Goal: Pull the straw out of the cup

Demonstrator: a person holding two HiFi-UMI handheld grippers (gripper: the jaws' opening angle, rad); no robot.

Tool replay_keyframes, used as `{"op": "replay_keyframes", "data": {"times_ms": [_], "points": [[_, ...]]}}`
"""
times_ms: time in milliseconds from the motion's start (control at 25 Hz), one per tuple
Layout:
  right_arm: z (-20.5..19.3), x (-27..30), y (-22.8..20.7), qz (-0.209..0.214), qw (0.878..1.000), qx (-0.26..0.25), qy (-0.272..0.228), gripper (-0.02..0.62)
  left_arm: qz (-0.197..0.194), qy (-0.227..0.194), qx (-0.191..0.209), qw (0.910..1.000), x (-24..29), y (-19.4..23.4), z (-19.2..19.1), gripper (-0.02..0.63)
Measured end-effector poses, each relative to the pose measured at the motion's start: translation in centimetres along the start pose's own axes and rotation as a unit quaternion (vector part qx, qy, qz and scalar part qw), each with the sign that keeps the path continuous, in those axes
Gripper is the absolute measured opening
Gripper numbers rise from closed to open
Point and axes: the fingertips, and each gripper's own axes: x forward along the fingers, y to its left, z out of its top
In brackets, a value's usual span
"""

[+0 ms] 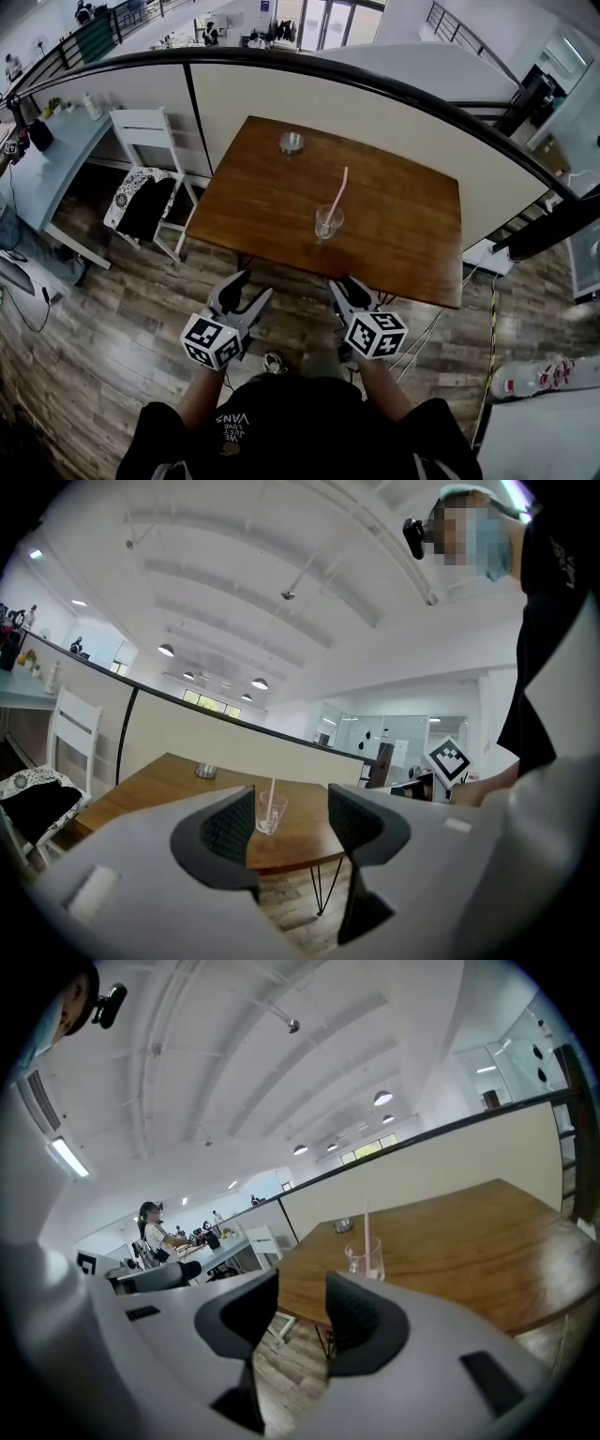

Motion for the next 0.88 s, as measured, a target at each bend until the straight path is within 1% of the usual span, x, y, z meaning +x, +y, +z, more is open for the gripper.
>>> {"op": "replay_keyframes", "data": {"times_ms": [200, 360, 640, 880], "points": [[0.6, 1.3, -1.0, -0.009, 1.0, -0.001, 0.002, 0.132, -0.01, 0.009, -0.006, 0.9999, 1.6, 0.8, -0.3, 0.229], [1.4, 2.7, -2.6, -0.015, 1.0, -0.002, 0.003, 0.132, -0.016, 0.008, -0.007, 0.9998, 3.6, 1.4, -0.2, 0.229], [3.7, 6.2, -6.0, -0.006, 1.0, -0.007, 0.015, 0.132, -0.003, 0.008, -0.015, 0.9998, 7.9, 3.0, 0.3, 0.229], [4.9, 9.3, -8.9, 0.005, 0.999, -0.01, 0.039, 0.132, 0.002, 0.009, -0.022, 0.9997, 12.3, 3.8, 0.8, 0.229]]}}
